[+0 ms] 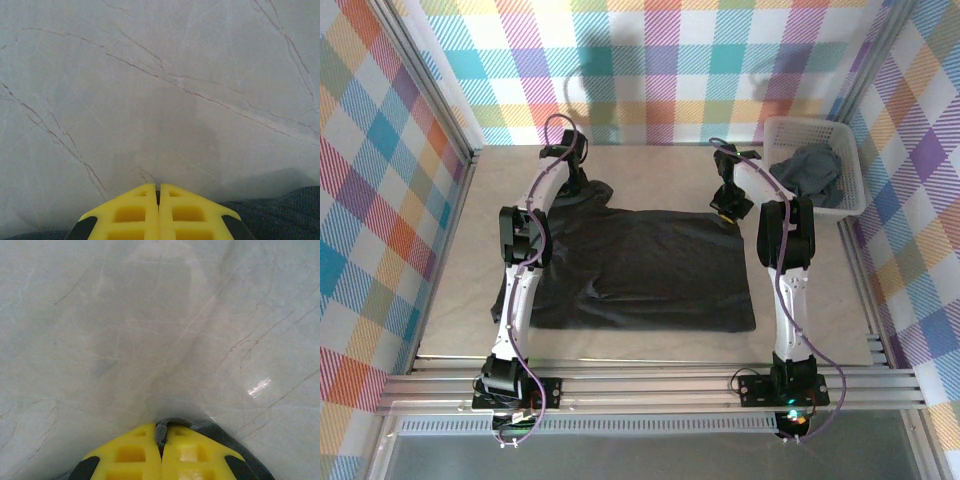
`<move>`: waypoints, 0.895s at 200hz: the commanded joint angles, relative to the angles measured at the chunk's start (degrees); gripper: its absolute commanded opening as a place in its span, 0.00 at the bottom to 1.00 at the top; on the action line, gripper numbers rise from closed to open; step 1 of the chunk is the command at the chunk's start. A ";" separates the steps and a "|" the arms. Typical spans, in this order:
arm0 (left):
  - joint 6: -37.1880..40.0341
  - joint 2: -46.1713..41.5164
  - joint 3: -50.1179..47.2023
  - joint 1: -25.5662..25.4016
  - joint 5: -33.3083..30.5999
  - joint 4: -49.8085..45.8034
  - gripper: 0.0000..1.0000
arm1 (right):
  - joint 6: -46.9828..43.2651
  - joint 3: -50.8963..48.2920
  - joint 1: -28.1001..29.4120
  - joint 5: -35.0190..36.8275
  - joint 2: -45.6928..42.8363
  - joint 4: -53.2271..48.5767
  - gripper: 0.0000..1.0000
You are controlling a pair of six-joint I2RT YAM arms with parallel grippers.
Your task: Fold and stack the t-shirts
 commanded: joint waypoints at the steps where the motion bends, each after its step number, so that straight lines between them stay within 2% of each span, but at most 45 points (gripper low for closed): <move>1: 0.08 -7.37 -1.09 0.77 -1.18 2.68 0.00 | -2.45 -1.56 0.03 -1.26 -3.06 2.34 0.00; 24: 0.98 -11.46 -2.64 1.08 -0.99 4.59 0.00 | -4.26 -2.16 -0.62 -1.36 -4.64 3.87 0.00; 46: 1.21 -16.81 -9.09 1.50 -0.34 7.49 0.00 | -6.69 -2.09 -1.30 -2.19 -5.64 4.69 0.00; 99: 1.21 -32.96 -33.01 2.03 3.71 17.37 0.00 | -12.76 -2.83 -2.08 -9.04 -6.95 7.09 0.00; 126: -0.05 -41.55 -44.05 2.07 5.71 18.83 0.00 | -13.72 -6.53 -2.07 -10.37 -9.71 8.85 0.00; 179: -5.23 -60.59 -66.58 2.16 1.94 17.35 0.00 | -15.11 -16.16 -2.05 -8.32 -16.20 11.39 0.00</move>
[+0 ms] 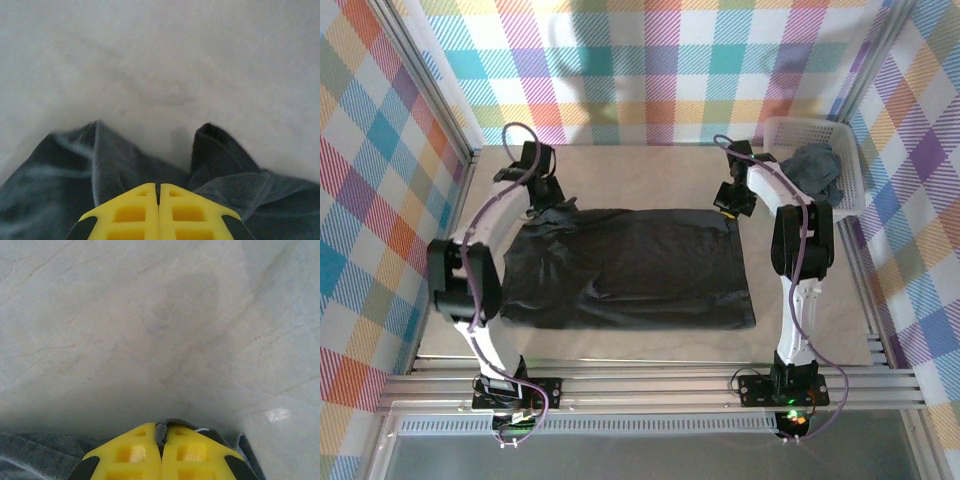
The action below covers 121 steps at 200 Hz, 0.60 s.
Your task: Fold and stack the t-shirts
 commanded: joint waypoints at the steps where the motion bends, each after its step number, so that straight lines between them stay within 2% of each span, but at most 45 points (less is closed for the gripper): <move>1: -3.49 -8.52 -6.86 0.54 -1.81 -0.54 0.00 | -2.07 -3.32 -0.05 0.45 -4.58 1.48 0.00; 65: -13.95 -25.90 -24.07 0.80 -7.58 -5.84 0.00 | -1.36 -17.25 -0.07 6.77 -14.62 3.76 0.00; 96: -17.85 -30.01 -27.81 0.89 -10.02 -8.37 0.00 | -0.66 -25.06 0.08 5.62 -20.84 4.27 0.00; 121: -21.17 -31.83 -30.31 0.89 -8.89 -9.33 0.00 | -0.39 -31.54 0.08 3.53 -23.68 4.77 0.00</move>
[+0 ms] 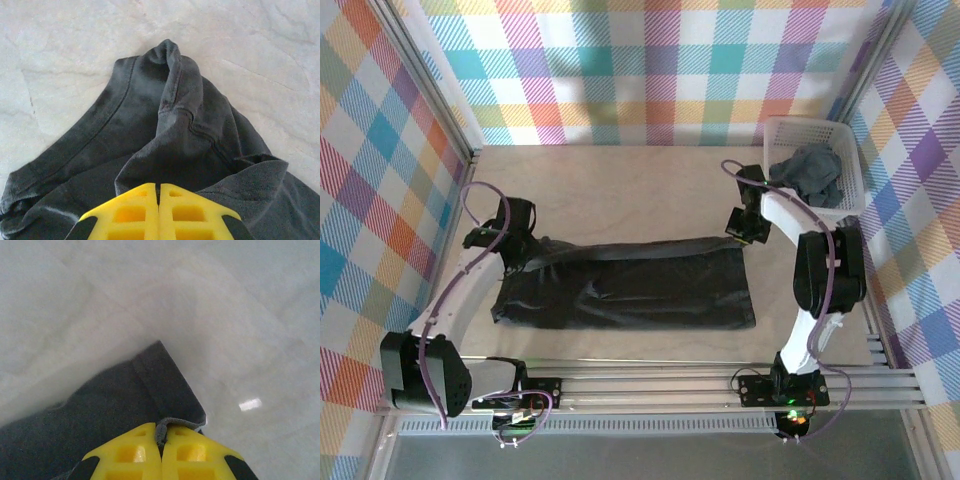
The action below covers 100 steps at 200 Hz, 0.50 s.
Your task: Fold and stack the t-shirts
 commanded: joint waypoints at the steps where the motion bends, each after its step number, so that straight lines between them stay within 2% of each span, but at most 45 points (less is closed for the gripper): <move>1: -5.16 -2.28 -2.22 0.63 -1.38 -3.05 0.00 | 0.69 -4.14 -0.02 -0.82 -2.68 0.14 0.00; 44: -12.55 -5.15 -7.01 0.60 -1.27 -5.43 0.00 | 2.19 -10.46 0.02 -1.79 -6.31 0.72 0.00; 100: -16.02 -5.72 -9.28 0.54 -0.41 -7.40 0.00 | 2.69 -13.76 0.26 -2.78 -8.26 0.11 0.00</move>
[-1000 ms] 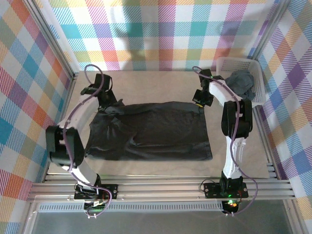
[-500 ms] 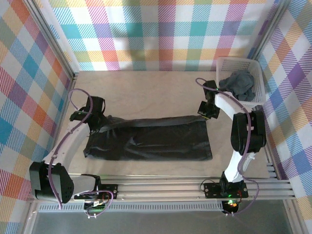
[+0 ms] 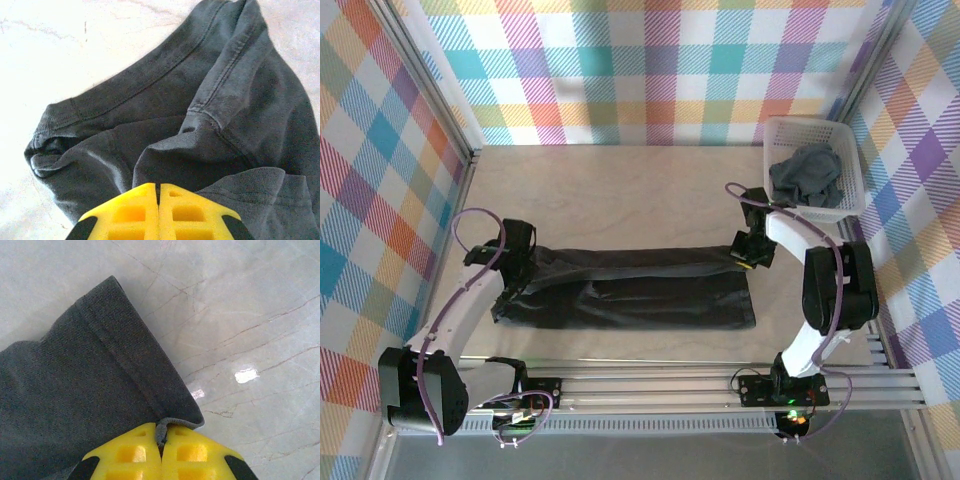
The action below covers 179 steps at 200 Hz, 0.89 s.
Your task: Fold and stack the t-shirts
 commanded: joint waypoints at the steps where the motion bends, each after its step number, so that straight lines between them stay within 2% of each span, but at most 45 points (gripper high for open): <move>1: -3.08 -1.18 -0.96 0.54 -0.31 -2.63 0.00 | 1.05 -1.73 0.26 -0.42 -1.95 -0.87 0.00; 49: -4.35 -0.29 -1.31 0.37 -0.28 -3.65 0.00 | 1.71 -2.19 0.94 -0.11 -3.43 -2.03 0.00; 88: -5.41 -3.66 -1.56 0.19 -3.38 -6.26 0.00 | 2.01 -3.19 1.37 1.27 -5.32 -2.73 0.00; 112: -5.43 -4.52 -2.17 0.13 -3.19 -6.32 0.00 | 1.92 -3.75 1.41 1.79 -5.71 -3.02 0.00; 135: -5.34 -3.51 -3.79 0.13 -1.51 -4.61 0.00 | 2.60 -5.30 1.41 1.45 -6.13 -2.76 0.06; 148: -5.20 -2.88 -4.73 0.12 -0.53 -3.39 0.00 | 3.42 -6.19 1.43 0.61 -6.04 -2.87 0.16; 154: -5.21 -2.48 -4.73 0.18 -0.15 -3.41 0.04 | 4.02 -6.55 1.40 0.51 -6.05 -3.30 0.20; 170: -5.10 -2.78 -4.00 0.15 -0.13 -4.41 0.26 | 6.04 -7.54 1.38 1.68 -7.68 -4.59 0.25; 179: -4.29 -3.62 -3.12 0.19 -0.65 -4.89 0.35 | 6.92 -8.30 1.41 2.65 -9.73 -4.81 0.27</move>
